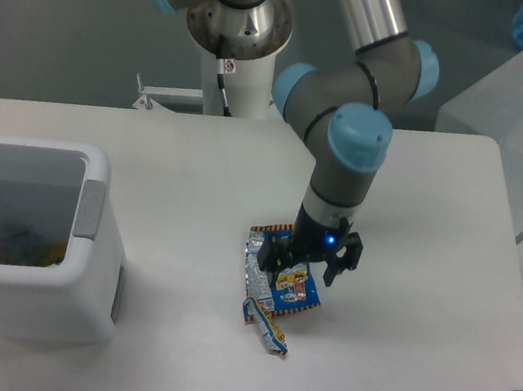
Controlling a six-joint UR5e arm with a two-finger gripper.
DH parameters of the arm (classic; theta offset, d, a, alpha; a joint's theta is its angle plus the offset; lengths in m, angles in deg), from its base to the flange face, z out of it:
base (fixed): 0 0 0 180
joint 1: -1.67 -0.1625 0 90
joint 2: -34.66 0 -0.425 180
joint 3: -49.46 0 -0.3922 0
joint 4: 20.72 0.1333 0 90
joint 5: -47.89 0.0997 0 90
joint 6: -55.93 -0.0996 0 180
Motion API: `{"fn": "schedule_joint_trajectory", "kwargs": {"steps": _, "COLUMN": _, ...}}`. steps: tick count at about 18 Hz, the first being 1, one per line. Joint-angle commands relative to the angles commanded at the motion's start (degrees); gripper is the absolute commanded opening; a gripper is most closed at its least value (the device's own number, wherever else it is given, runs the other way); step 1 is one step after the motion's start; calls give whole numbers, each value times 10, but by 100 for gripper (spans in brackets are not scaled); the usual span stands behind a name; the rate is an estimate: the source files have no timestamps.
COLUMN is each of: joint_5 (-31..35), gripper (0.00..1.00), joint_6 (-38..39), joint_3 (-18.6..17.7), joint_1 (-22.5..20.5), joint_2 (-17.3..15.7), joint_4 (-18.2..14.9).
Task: Place the trash in the trash can
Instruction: 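Lower the gripper onto the wrapper and close on it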
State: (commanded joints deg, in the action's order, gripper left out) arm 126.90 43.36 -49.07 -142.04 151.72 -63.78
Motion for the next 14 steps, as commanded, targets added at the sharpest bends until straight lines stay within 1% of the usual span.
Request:
{"fn": "schedule_joint_trajectory", "kwargs": {"steps": 2, "joint_5": 19, "gripper": 100, "joint_6": 5, "joint_3": 2, "joint_1": 12, "joint_2": 11, "joint_4": 0}}
{"fn": "schedule_joint_trajectory", "kwargs": {"steps": 14, "joint_5": 35, "gripper": 100, "joint_6": 32, "joint_3": 4, "joint_1": 48, "joint_2": 29, "joint_4": 0}}
